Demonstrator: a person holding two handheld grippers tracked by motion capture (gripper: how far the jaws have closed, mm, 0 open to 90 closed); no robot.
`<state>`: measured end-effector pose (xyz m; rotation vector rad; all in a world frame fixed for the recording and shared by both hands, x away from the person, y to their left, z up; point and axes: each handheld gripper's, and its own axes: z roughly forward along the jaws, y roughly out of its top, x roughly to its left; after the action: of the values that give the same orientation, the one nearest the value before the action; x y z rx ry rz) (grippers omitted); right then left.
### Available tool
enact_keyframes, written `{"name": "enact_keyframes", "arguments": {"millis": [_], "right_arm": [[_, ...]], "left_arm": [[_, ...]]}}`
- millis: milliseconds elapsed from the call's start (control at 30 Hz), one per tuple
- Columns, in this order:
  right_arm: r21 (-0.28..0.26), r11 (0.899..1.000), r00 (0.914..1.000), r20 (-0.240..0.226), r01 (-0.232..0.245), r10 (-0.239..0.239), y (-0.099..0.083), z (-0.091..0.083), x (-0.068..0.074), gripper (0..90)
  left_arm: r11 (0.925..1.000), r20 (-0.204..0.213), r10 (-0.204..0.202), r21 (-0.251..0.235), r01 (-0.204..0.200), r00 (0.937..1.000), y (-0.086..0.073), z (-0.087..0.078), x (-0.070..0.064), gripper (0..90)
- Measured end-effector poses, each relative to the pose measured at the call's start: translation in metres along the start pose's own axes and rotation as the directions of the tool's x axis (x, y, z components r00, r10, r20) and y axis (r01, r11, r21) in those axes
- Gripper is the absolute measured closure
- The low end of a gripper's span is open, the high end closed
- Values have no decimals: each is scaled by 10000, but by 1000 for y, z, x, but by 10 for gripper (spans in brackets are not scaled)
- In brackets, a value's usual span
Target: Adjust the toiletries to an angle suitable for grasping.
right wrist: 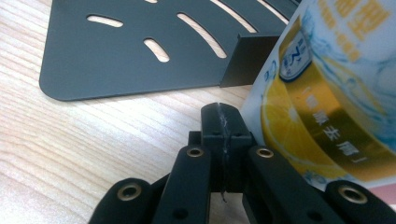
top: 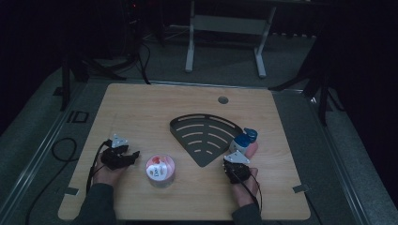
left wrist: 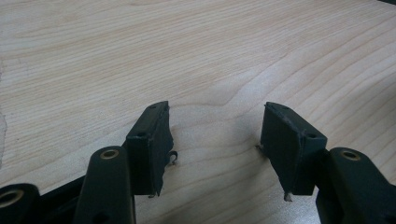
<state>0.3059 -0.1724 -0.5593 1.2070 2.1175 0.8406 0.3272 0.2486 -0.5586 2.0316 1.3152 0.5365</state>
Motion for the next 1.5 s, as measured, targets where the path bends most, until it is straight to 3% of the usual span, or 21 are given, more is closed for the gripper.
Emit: {"name": "enact_keyframes", "arguments": {"millis": [1500], "right_arm": [[29,9997,9991,-349,248,-247,-5,0,-33,899]], "left_arm": [[10000,16,17,-9,-17,10000,0,0,0,425]]}}
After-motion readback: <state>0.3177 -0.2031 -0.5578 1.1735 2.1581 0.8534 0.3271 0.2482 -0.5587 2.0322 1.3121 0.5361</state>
